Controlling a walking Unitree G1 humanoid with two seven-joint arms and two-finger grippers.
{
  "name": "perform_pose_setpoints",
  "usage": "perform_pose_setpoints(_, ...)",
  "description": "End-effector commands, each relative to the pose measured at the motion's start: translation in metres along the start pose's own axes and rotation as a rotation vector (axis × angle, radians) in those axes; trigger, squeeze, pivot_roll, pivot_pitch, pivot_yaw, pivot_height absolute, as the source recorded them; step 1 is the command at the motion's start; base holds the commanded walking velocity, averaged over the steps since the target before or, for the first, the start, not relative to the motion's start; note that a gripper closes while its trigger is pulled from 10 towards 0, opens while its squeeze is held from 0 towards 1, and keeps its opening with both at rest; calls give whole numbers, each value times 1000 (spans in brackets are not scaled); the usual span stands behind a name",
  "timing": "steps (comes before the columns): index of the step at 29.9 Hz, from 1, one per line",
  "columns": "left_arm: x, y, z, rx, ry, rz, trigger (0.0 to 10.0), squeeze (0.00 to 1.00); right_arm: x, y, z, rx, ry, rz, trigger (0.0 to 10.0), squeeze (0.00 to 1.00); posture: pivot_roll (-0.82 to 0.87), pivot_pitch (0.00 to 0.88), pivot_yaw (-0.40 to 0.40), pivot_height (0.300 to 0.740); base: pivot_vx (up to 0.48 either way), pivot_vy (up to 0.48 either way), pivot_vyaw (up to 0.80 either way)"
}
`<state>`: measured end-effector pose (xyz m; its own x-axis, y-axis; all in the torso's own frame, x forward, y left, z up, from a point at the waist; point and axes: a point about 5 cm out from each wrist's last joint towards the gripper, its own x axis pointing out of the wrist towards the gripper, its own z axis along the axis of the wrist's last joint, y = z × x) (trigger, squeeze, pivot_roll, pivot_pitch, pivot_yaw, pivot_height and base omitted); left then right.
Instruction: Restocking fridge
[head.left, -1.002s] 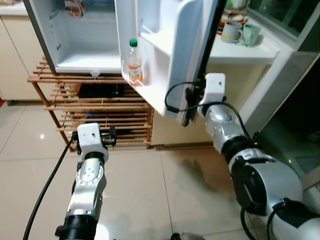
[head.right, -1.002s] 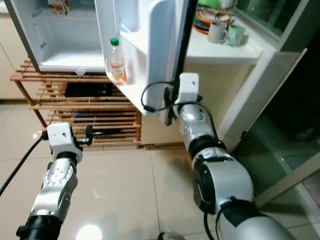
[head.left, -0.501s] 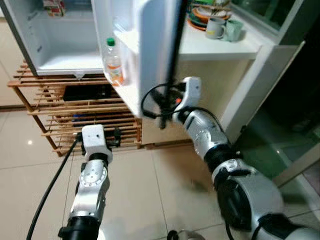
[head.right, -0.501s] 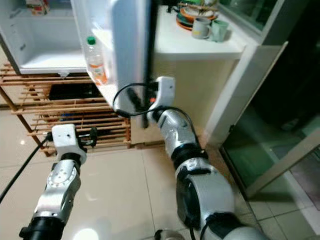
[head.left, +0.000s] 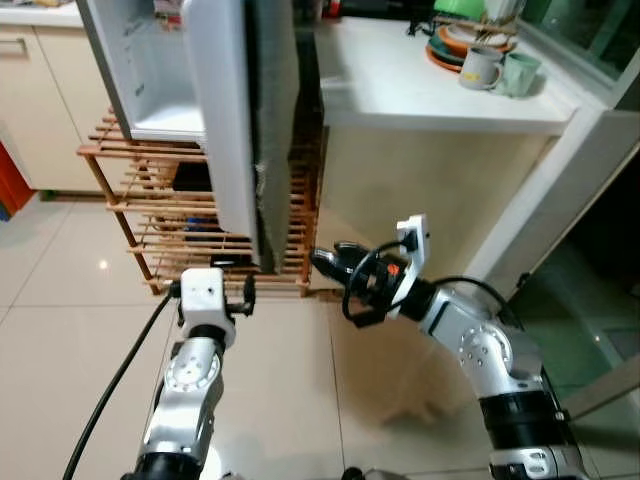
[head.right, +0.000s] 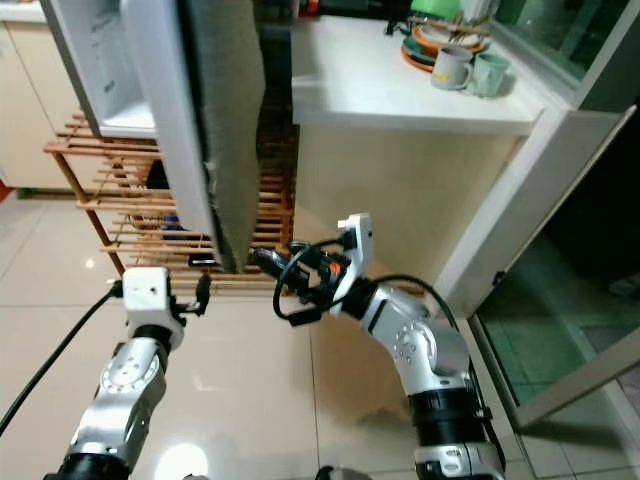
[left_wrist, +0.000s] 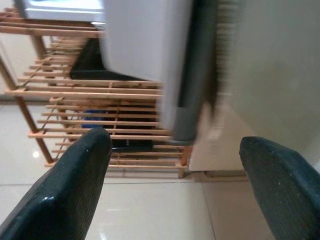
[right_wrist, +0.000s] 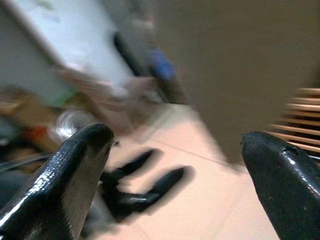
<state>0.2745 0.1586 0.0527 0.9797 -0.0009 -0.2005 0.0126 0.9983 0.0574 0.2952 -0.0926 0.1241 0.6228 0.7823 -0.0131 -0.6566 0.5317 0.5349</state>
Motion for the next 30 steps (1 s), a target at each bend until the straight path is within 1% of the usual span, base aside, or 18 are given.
perform_pose_setpoints(1, 4, 0, 8, 29, -18, -25, 10000, 0, -5, -20, -3, -126, 39, -224, 10000, 0, -109, 0, -39, 740, 0, 0, 0)
perform_pose_setpoints(2, 5, 0, 11, 36, -32, -28, 10000, 0, -7, -32, -4, -207, 61, -347, 10000, 0, -109, 0, -39, 740, 0, 0, 0)
perform_pose_setpoints(3, 5, 0, 11, 36, -32, -28, 10000, 0, -7, -32, -4, -207, 61, -347, 10000, 0, -109, 0, -39, 740, 0, 0, 0)
perform_pose_setpoints(4, 7, -3, 20, 47, -71, -51, 10000, 0, -16, -46, -2, -304, 54, -485, 10000, 0, -107, 0, -38, 740, 0, 0, 0)
perform_pose_setpoints(5, 8, -7, 28, 56, -105, -73, 10000, 0, -22, -51, -1, -323, 40, -547, 10000, 0, -108, 0, -36, 740, 0, 0, 0)
perform_pose_setpoints(7, 9, -14, 39, 66, -154, -121, 10000, 0, -30, -57, -2, -334, 29, -608, 10000, 0, -110, 0, -31, 740, 0, 0, 0)
perform_pose_setpoints(9, 9, -22, 49, 80, -200, -173, 10000, 0, -35, -59, -6, -322, 31, -629, 10000, 0, -109, 0, -28, 740, 0, 0, 0)
perform_pose_setpoints(10, 10, -31, 58, 51, -228, -223, 10000, 0, -38, -61, -10, -301, 33, -647, 10000, 0, -111, 0, -25, 740, 0, 0, 0)
perform_pose_setpoints(11, 10, -31, 58, 51, -228, -223, 10000, 0, -38, -61, -10, -301, 33, -647, 10000, 0, -111, 0, -25, 740, 0, 0, 0)
perform_pose_setpoints(14, 15, -41, 75, -6, -276, -288, 10000, 0, -38, -63, -20, -283, 28, -680, 10000, 0, -116, 0, -12, 740, 0, 0, 0)
perform_pose_setpoints(17, 28, -36, 86, -50, -286, -241, 10000, 0, -30, -60, -29, -292, 17, -680, 10000, 0, -115, 0, -10, 740, 342, 336, 0)
perform_pose_setpoints(19, 30, -34, 87, -62, -286, -230, 10000, 0, -29, -59, -31, -291, 15, -680, 10000, 0, -115, 0, -10, 740, 347, 332, 0)
perform_pose_setpoints(21, 33, -25, 90, -97, -279, -183, 10000, 0, -24, -56, -35, -292, 21, -668, 10000, 0, -118, 0, -8, 740, 343, 336, 0)
perform_pose_setpoints(25, 36, -14, 91, -80, -287, -143, 10000, 0, -23, -57, -41, -278, 32, -665, 10000, 0, -107, 0, -17, 740, 343, 336, 0)
perform_pose_setpoints(26, 38, -7, 94, -85, -288, -101, 10000, 0, -24, -58, -42, -275, 36, -662, 10000, 0, -101, 0, -20, 740, 270, 398, 0)
perform_pose_setpoints(27, 38, -7, 94, -85, -288, -101, 10000, 0, -24, -58, -42, -275, 36, -662, 10000, 0, -101, 0, -20, 740, 270, 398, 0)
perform_pose_setpoints(29, 38, 4, 97, -85, -300, -52, 10000, 0, -23, -56, -44, -278, 47, -650, 10000, 0, -91, 0, -29, 740, 0, 443, 0)
perform_pose_setpoints(30, 38, 4, 97, -85, -300, -52, 10000, 0, -23, -56, -44, -278, 47, -650, 10000, 0, -91, 0, -29, 740, 0, 454, 0)
